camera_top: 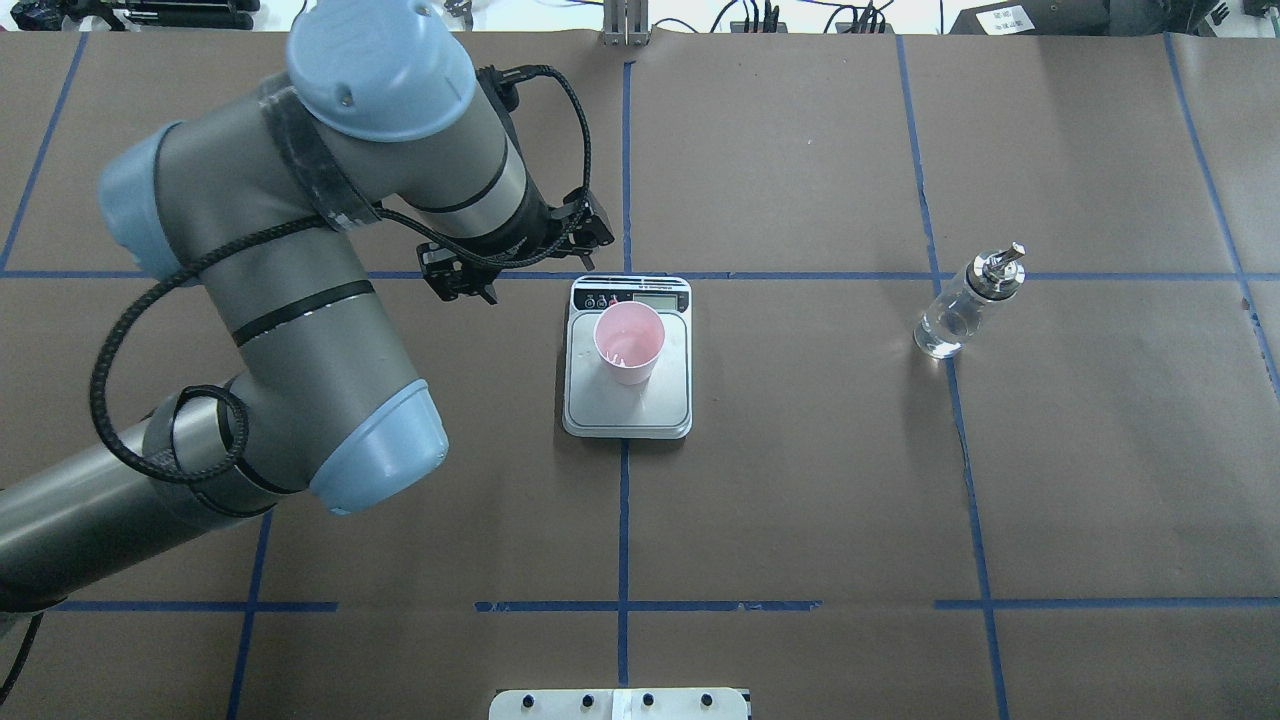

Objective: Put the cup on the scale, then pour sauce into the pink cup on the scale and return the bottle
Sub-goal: 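Withdraw the left arm while the right gripper approaches the glass bottle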

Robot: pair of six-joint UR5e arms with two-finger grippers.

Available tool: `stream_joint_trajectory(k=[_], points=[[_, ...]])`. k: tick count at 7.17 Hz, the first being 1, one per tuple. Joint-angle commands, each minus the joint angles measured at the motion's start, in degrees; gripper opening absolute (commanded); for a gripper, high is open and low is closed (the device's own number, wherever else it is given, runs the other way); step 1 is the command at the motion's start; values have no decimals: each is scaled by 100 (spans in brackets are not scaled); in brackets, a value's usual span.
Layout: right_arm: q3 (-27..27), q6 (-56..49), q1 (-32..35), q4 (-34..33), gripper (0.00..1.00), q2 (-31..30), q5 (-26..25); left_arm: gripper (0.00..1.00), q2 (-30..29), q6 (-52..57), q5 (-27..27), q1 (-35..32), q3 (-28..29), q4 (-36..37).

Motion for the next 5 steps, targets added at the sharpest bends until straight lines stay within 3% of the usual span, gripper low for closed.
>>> stream_joint_trajectory(k=[1,2,4,5], points=[[647,1460,-650,273,100,-161,-128,100,163,497,-234,-391,-332,53],[1103,2208,-1167,281,100,-301,-494,100,451,978,-495,-654,-586,201],[1755,2993,-1968,290,100,-592,-1250,100,1128,1945,-524,-1155,-1132,281],[2045,3354,-2869,290,100,-705,-2420,100,1174,2176,-524,-1427,-1151,316]])
